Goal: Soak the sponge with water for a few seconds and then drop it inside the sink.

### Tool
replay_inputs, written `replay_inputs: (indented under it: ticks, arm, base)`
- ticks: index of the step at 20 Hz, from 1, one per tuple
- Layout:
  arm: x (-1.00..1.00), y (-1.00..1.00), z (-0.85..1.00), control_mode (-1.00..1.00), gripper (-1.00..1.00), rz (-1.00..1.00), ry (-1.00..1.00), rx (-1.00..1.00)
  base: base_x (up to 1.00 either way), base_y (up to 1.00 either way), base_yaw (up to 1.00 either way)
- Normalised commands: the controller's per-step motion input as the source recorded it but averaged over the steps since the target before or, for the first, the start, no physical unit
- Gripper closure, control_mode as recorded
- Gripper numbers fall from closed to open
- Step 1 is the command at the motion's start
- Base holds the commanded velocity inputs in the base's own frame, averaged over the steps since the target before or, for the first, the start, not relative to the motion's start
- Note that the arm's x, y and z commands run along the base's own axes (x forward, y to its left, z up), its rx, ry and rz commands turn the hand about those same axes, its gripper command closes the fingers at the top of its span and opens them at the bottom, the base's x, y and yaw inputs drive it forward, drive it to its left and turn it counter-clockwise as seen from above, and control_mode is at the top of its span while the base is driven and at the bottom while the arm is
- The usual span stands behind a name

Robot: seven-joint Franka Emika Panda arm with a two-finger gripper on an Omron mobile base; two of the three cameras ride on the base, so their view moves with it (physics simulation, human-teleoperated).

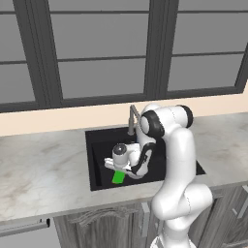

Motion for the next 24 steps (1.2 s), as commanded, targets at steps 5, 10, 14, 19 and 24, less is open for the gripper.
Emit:
replay_inputs:
  ticks: [5,10,14,19,24]
  arm:
    - [0.0,0.02,0.28,-1.0,-1.0,0.0,0.0,0.0]
    - [0.0,0.03,0.68,-1.0,-1.0,0.0,0.0,0.0]
    - [0.0,0.07,0.74,-1.0,-1.0,0.0,0.0,0.0]
    - [-0.03,0.18,0.64,-1.0,-1.0,0.0,0.01,0.0]
    - [0.0,0.18,0.79,-1.0,-1.0,0.0,0.04,0.0]
  base:
    - [0.0,0.0,0.0]
    - [0.0,0.0,0.0]
    - [0.0,0.0,0.0]
    - [0.0,0.0,0.0]
    - [0.0,0.0,0.0]
